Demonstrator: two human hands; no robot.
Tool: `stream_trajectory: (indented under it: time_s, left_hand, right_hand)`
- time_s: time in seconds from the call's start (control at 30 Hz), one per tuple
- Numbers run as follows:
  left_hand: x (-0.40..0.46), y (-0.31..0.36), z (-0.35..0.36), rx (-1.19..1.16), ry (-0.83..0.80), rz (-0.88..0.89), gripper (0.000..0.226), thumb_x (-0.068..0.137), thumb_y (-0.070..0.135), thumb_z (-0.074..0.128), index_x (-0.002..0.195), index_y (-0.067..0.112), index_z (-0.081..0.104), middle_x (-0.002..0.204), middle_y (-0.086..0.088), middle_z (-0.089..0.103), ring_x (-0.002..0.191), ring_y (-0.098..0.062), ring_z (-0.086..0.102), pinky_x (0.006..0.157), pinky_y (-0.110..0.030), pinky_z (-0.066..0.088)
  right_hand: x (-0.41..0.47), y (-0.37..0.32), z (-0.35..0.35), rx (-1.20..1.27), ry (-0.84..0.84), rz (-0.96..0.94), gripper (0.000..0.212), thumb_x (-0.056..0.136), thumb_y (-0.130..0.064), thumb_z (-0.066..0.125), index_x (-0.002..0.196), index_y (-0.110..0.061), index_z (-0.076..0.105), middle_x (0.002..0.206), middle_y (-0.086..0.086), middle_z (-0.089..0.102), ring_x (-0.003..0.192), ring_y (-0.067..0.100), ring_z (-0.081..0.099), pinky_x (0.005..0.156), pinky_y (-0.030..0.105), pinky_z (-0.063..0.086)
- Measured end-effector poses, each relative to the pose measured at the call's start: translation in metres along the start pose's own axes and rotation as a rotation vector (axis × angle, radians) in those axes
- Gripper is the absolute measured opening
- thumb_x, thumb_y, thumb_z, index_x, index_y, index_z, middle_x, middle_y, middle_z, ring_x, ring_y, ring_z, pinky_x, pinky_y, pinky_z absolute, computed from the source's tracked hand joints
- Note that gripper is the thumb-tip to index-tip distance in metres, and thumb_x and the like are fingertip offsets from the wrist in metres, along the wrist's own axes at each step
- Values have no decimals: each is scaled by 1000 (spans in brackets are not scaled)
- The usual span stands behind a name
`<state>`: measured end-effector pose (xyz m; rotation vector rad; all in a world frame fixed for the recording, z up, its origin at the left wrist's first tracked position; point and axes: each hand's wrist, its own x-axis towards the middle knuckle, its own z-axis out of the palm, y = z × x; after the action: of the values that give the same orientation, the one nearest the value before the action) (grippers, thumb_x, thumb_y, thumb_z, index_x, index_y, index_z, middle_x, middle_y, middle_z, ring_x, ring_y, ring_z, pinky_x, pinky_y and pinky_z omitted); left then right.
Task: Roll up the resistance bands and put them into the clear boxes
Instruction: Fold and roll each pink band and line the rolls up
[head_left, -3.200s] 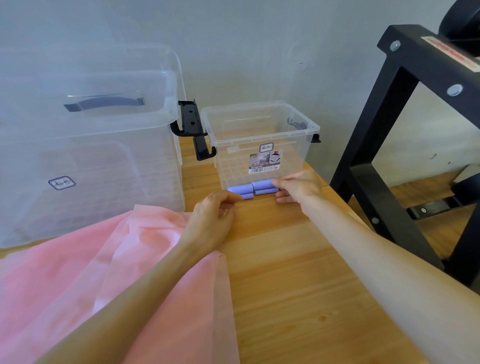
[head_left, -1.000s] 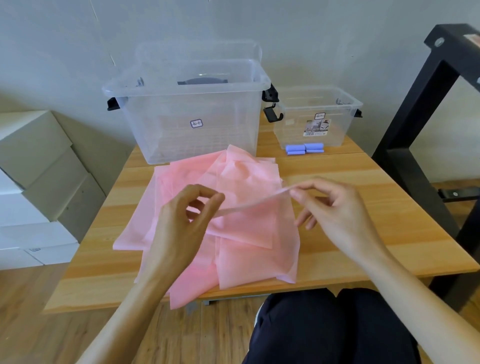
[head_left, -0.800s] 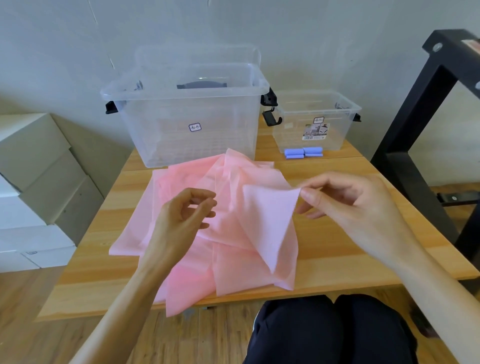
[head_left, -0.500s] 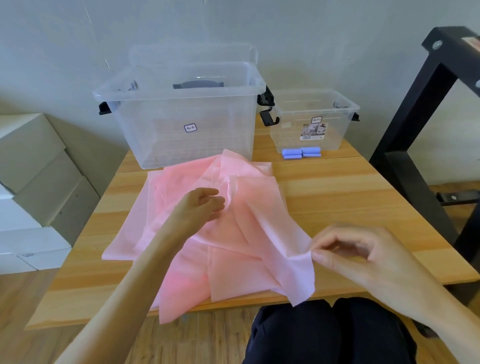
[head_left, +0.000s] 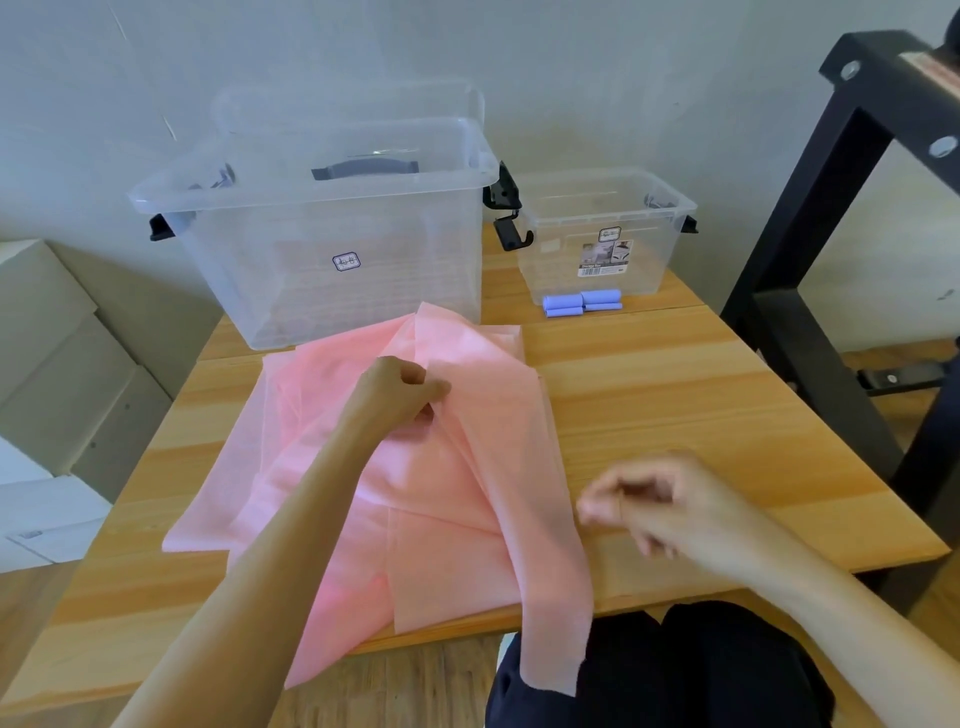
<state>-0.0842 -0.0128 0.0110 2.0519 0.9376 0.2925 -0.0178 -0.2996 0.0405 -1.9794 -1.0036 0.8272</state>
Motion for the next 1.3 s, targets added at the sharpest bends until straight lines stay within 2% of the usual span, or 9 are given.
stream_trajectory:
  time_s: [0.2,0.37,0.5,0.67,0.77,0.87,1.0,1.1,1.3]
  left_hand:
    - [-23,2,-5,-444,-74,53,17,94,17,64,100,7,76,97,-11,76,94,-23,73,87,-29,58]
    - [-42,9,-11,-631,-232,82,20,99,14,55,108,11,72,103,-9,76,98,-21,72,88,-29,56]
    - [-60,11,-15,-666,-225,65,23,100,12,50,109,6,70,99,-14,75,91,-26,73,83,-32,59]
    - [-83,12,-21,-571,-113,45,38,96,40,57,101,7,75,96,-17,76,87,-29,74,77,-34,60]
    - [-90,11,-27,-457,45,99,45,96,38,59,95,-6,73,95,-24,73,88,-33,73,74,-31,62]
    - [-100,15,-37,-410,146,187,47,98,34,58,93,-12,68,91,-25,73,82,-31,74,75,-35,62]
    - [-122,37,-50,-498,172,297,28,97,26,60,90,3,74,84,-11,71,74,-18,66,60,-23,56]
    - [-141,55,-60,-530,182,381,20,97,23,60,88,20,77,83,-1,73,76,-13,64,69,-33,56]
    - [-168,81,-82,-508,329,559,51,100,35,54,73,-8,52,70,-6,31,67,-25,25,60,-31,23]
  right_hand:
    - [93,14,-6,221,424,79,19,98,-21,58,91,-16,74,87,-5,75,71,11,62,60,22,48]
    - [128,-1,-6,487,313,274,47,100,-49,47,95,-7,69,84,12,76,63,18,64,54,25,46]
    - [125,-4,-3,509,234,312,47,89,-59,59,91,-13,67,71,7,73,54,17,62,55,28,44]
    - [103,-11,0,733,239,179,23,78,-31,79,92,-15,72,84,2,69,71,16,61,63,24,43]
    - [81,-28,-6,788,215,65,30,65,-30,81,91,-18,75,89,-1,73,84,15,65,77,25,44]
    - [55,-47,-12,647,309,-37,11,78,-22,78,88,-20,77,88,-7,76,87,10,68,83,24,43]
    - [26,-70,-17,495,504,-193,10,86,-20,74,94,-15,78,84,-9,75,70,-7,64,68,4,44]
    - [9,-86,-20,451,567,-279,7,87,-19,73,91,-15,77,77,-13,73,67,-6,63,63,4,43]
    - [-21,-116,-24,422,646,-417,11,89,-20,71,91,-11,77,78,-7,74,70,2,66,69,8,47]
